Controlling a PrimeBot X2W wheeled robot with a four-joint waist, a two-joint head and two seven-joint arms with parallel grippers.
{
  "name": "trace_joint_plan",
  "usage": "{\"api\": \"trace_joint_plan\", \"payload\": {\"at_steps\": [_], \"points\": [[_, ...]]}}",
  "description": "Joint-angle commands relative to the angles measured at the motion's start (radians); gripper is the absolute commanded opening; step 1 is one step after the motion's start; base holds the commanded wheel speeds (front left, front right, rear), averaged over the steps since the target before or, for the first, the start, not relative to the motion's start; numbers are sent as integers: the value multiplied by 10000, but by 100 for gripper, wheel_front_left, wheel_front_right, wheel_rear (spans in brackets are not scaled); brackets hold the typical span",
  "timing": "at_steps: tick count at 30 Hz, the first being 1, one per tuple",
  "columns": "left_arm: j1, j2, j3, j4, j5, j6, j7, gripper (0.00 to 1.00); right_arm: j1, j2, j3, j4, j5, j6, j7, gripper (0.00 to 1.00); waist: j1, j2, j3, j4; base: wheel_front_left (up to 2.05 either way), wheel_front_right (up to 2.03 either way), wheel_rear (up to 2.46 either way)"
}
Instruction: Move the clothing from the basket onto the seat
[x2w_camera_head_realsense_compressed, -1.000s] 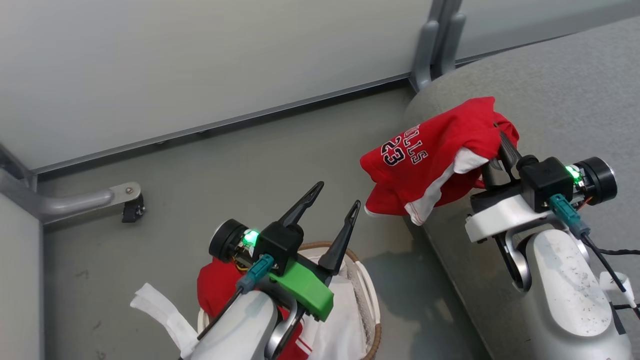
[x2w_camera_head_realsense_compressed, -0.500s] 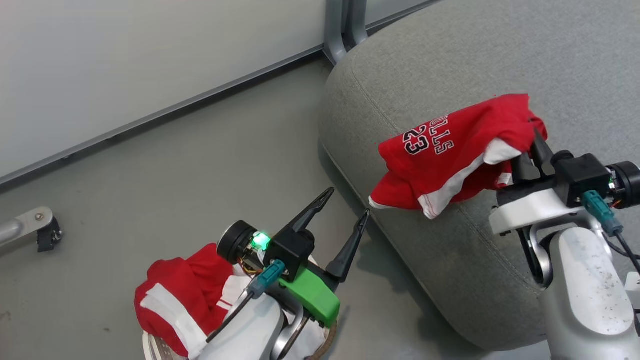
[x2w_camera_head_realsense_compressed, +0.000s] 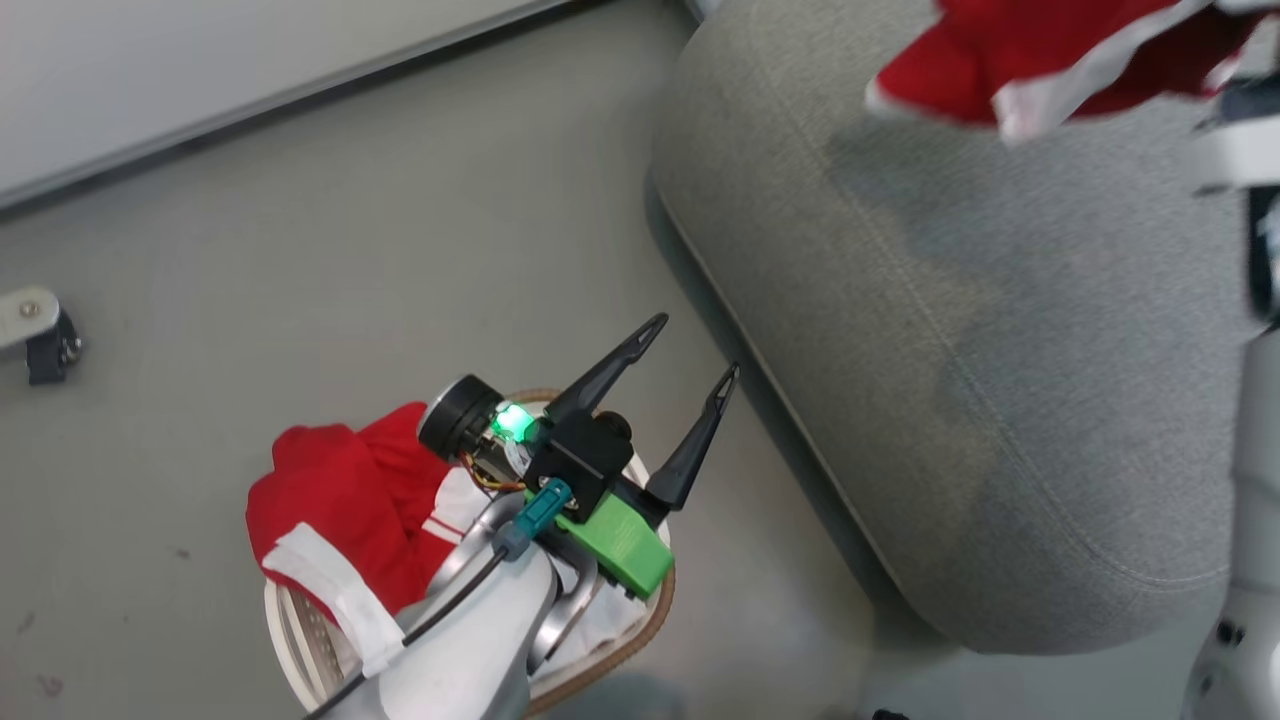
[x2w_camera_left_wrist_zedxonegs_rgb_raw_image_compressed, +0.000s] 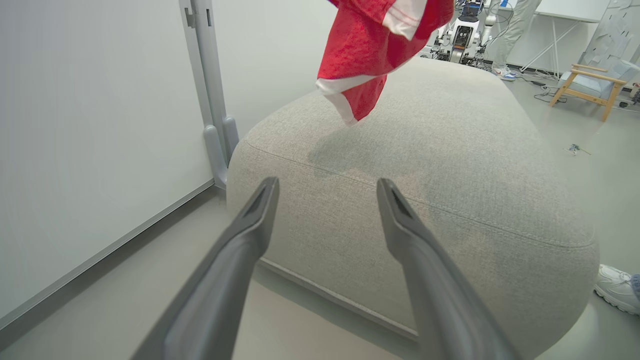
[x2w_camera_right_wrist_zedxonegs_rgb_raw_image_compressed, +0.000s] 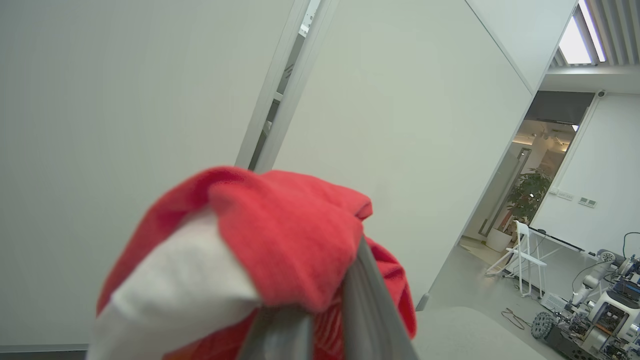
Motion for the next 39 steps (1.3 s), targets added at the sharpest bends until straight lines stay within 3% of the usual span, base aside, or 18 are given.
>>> {"api": "trace_joint_plan", "payload": {"at_steps": [1,5,13,19,30,31,32,34,39], "points": [[-290,101,-2,-87,106,-45,-2,100,-460,-215,-123,91,39,-14,-7,0,0,-1,1115,664,0,0,0],[-622,236,-18,-292,362,-46,0,100,-1516,-995,-658,476,11,-14,-5,0,0,-1,1983,941,0,0,0],[-1049,406,162,-670,706,80,-2,100,-3067,-1964,-1530,1979,-84,-14,-6,0,0,-1,3353,1131,0,0,0],[-1218,584,226,-883,930,148,-2,100,-3104,-2057,-1646,3213,-525,-14,-6,0,0,-1,3957,1067,0,0,0],[-1112,688,332,-846,895,261,-2,100,-2097,-1342,-1758,4442,-611,-14,-5,0,0,-1,4187,805,0,0,0],[-1112,685,347,-848,878,265,-2,100,-2050,-1287,-1767,4436,-583,-14,-5,7,0,-1,4165,782,0,0,0],[-1105,685,386,-865,843,277,-2,100,-1993,-1219,-1799,4396,-531,-14,-6,31,0,-1,4125,751,0,0,0],[-1055,686,470,-864,751,283,-2,100,-1785,-1156,-1733,4391,-542,-14,-5,100,0,-1,4013,719,0,0,0],[-945,596,539,-832,619,245,-2,100,-1330,-1086,-1584,4382,-509,-14,-5,100,0,-1,3582,725,0,0,0]]}}
